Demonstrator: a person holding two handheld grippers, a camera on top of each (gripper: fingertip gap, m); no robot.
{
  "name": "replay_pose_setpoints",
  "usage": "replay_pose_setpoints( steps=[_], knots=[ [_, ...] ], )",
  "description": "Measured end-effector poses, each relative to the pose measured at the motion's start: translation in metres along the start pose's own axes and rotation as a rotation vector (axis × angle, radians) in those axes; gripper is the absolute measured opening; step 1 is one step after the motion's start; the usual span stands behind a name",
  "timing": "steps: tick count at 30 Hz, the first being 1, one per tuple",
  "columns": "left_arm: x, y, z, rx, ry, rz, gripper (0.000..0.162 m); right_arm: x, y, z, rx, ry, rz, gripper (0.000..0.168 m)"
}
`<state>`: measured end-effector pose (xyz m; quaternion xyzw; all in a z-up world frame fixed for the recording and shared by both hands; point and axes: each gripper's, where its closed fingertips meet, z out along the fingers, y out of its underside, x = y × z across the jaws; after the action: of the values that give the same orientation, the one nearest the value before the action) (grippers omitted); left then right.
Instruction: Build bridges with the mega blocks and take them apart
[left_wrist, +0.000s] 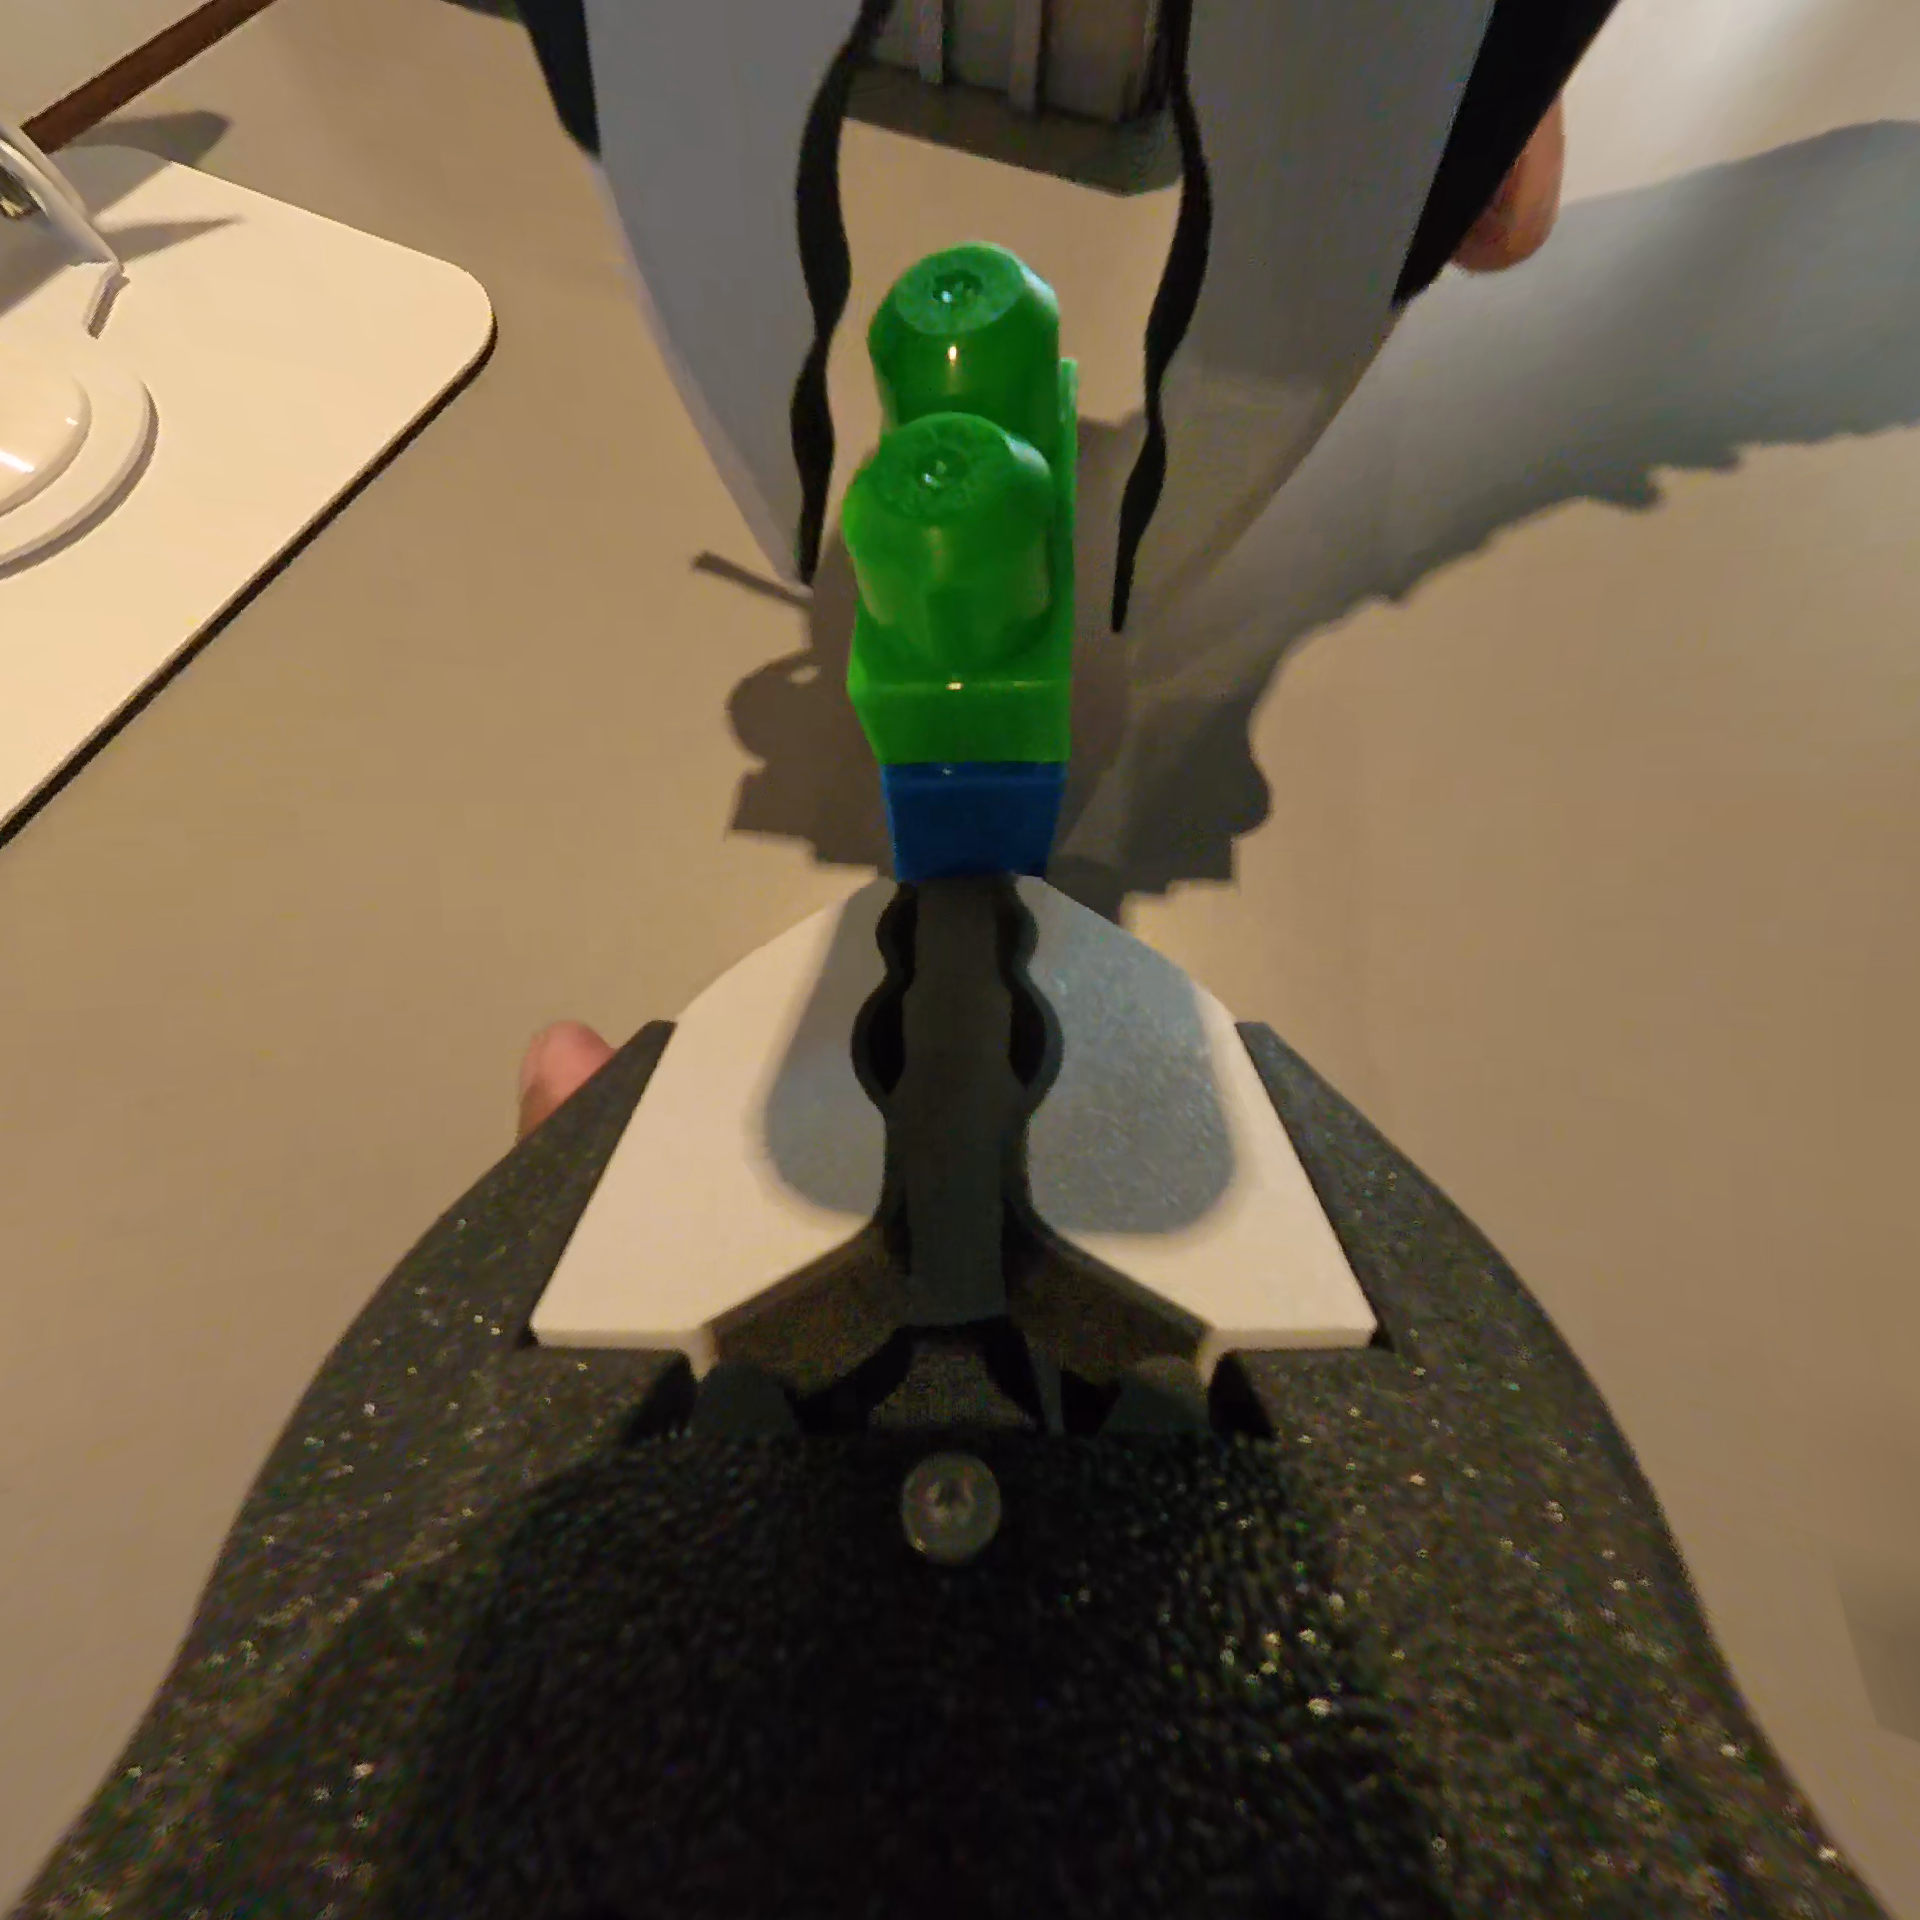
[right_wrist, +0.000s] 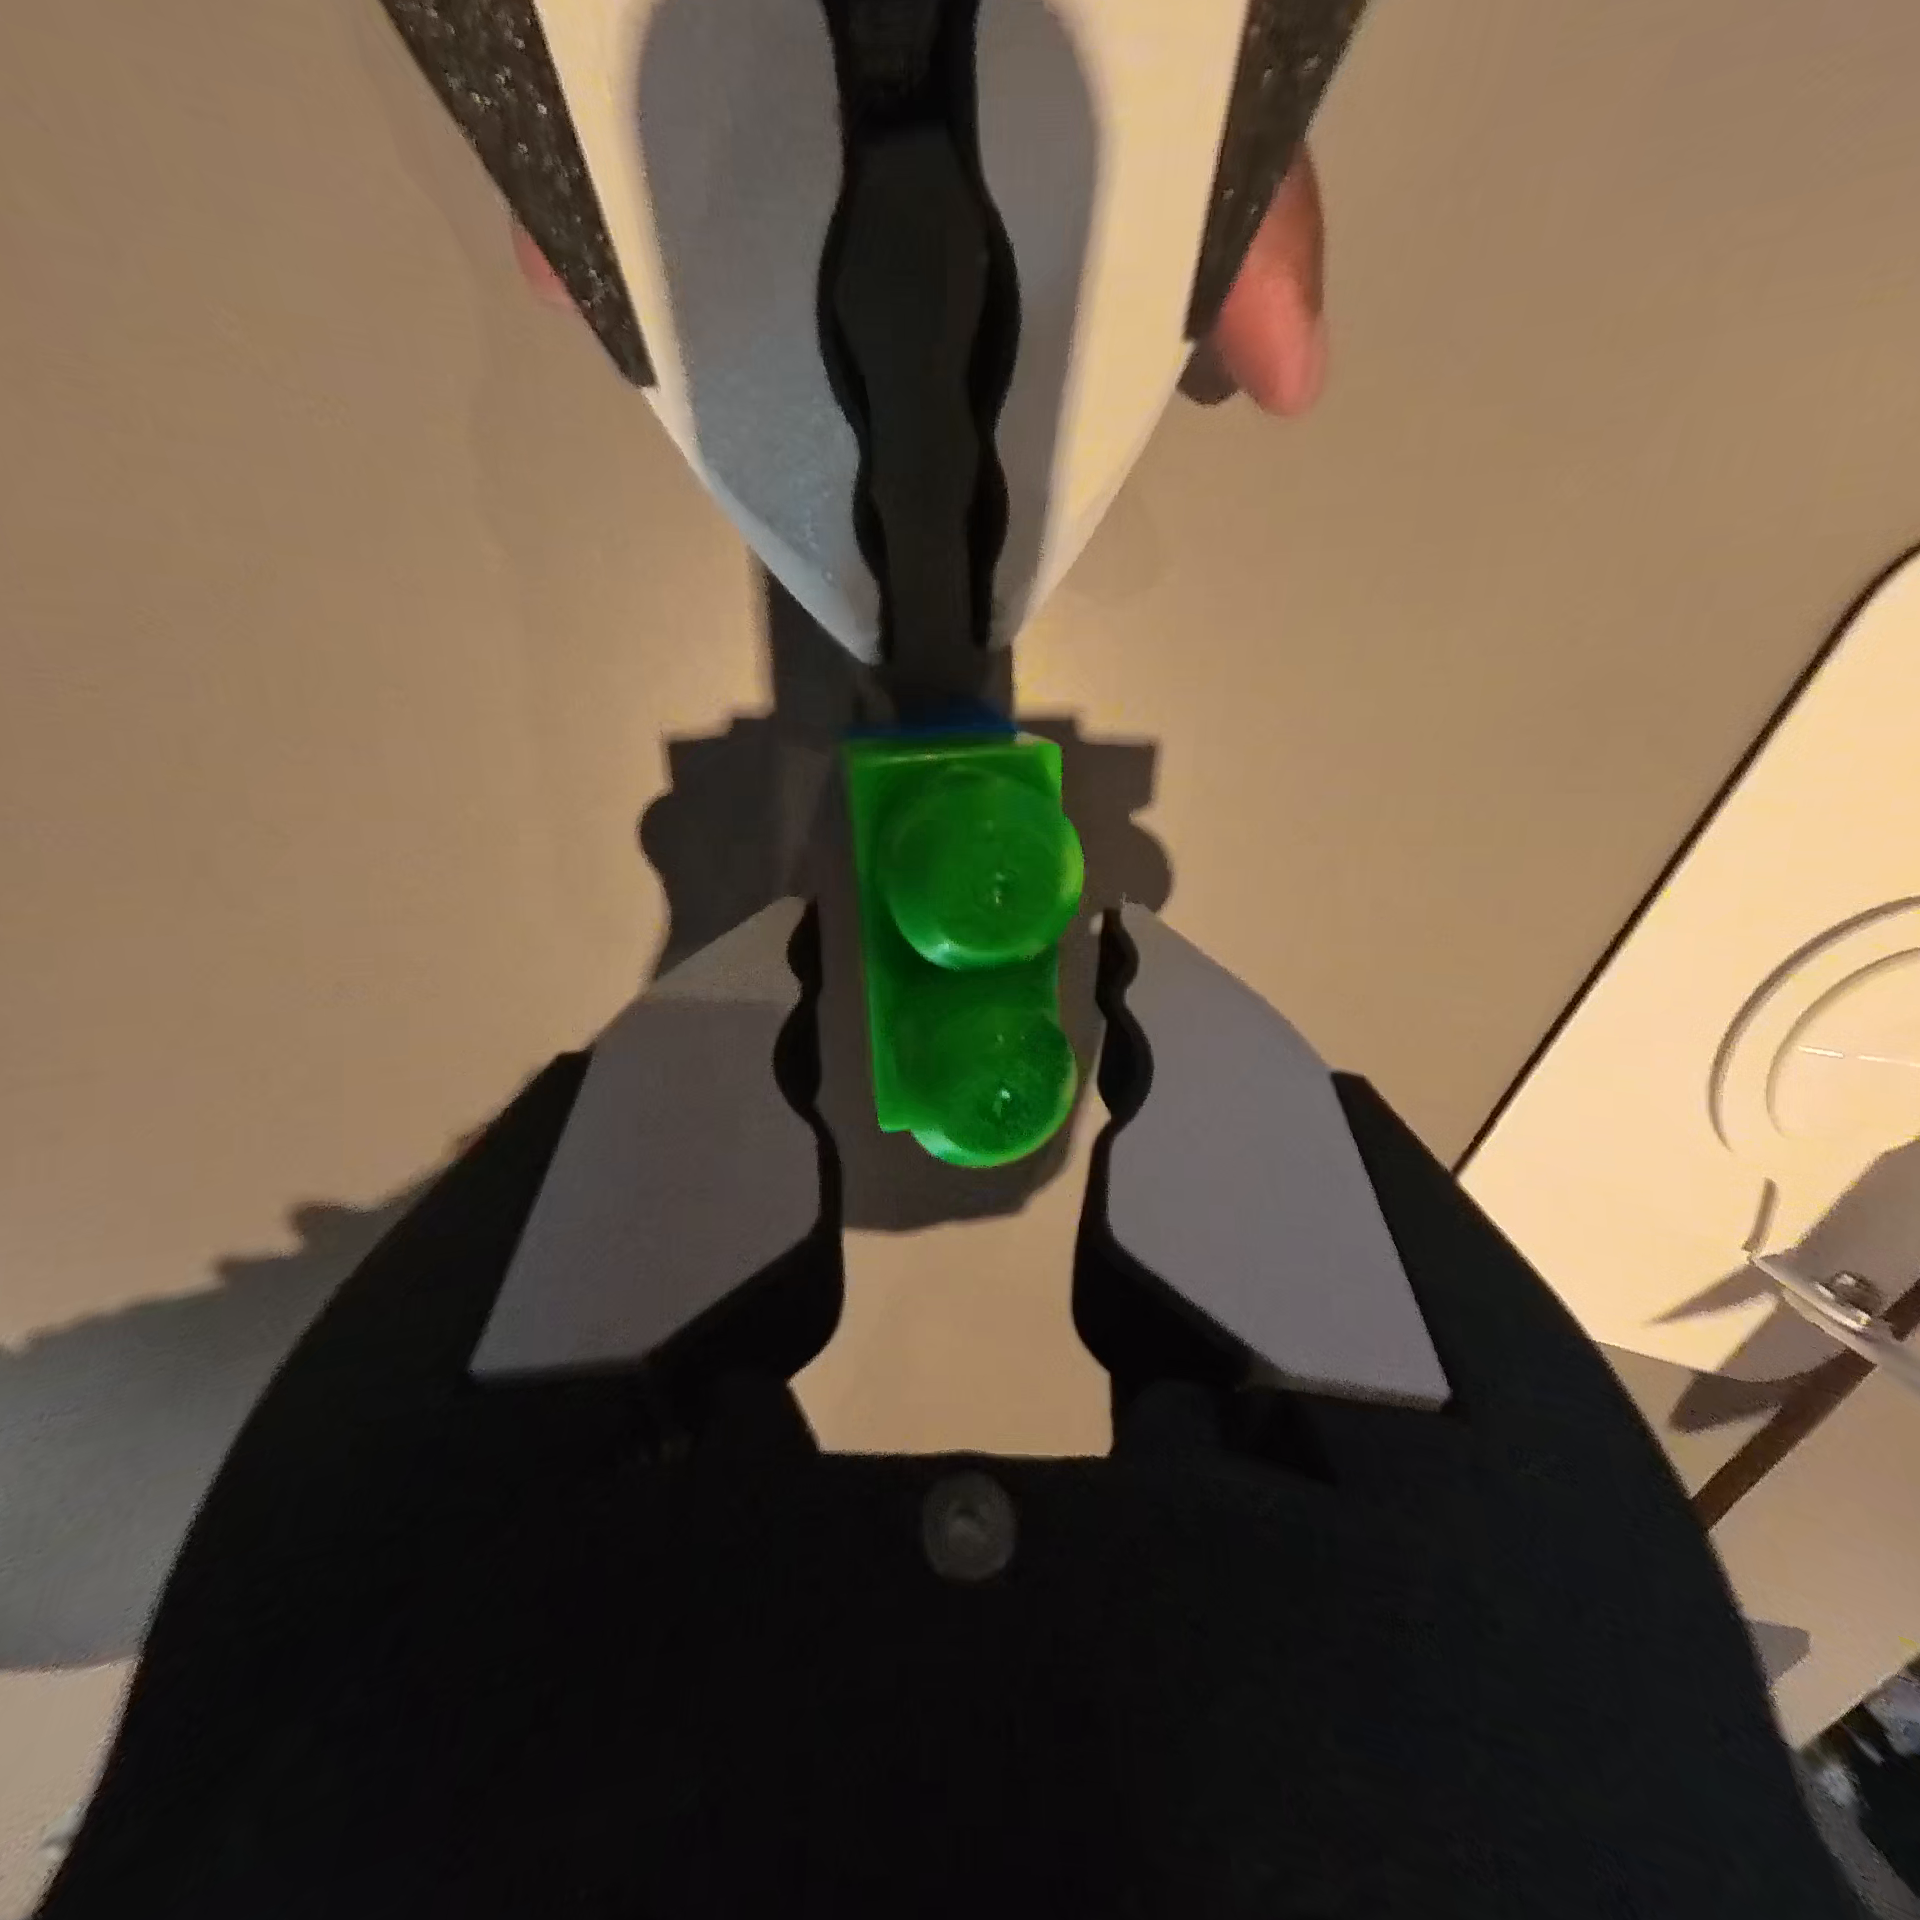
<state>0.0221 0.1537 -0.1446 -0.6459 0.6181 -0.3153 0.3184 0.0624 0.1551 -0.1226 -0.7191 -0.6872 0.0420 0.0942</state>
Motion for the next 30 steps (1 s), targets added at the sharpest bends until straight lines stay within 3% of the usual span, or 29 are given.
replay_pose_setpoints(
  steps=[6, 11, 13, 17, 24, 30],
  knots=[
    [-0.001, -0.002, -0.007, 0.036, 0.000, -0.037, 0.023, 0.007, 0.000, -0.021, 0.217, 0.085, 0.094, 0.067],
    [-0.007, -0.009, -0.016, 0.110, -0.084, -0.031, 0.032, 0.020, -0.004, -0.054, 0.618, 0.289, 0.215, 0.076],
    [-0.019, -0.018, -0.025, 0.195, -0.169, -0.044, 0.034, 0.019, -0.003, -0.073, 0.810, 0.431, 0.220, 0.074],
    [-0.041, -0.051, -0.065, 0.514, -0.349, -0.035, 0.037, 0.012, 0.014, -0.097, 1.083, 0.678, 0.277, 0.067],
    [-0.058, -0.064, -0.092, 0.675, -0.568, -0.033, 0.047, 0.000, 0.030, -0.097, 1.244, 0.753, 0.415, 0.057],
    [-0.058, -0.058, -0.073, 0.578, -0.592, 0.032, 0.047, 0.002, 0.034, -0.092, 1.285, 0.728, 0.465, 0.040]
  ],
)
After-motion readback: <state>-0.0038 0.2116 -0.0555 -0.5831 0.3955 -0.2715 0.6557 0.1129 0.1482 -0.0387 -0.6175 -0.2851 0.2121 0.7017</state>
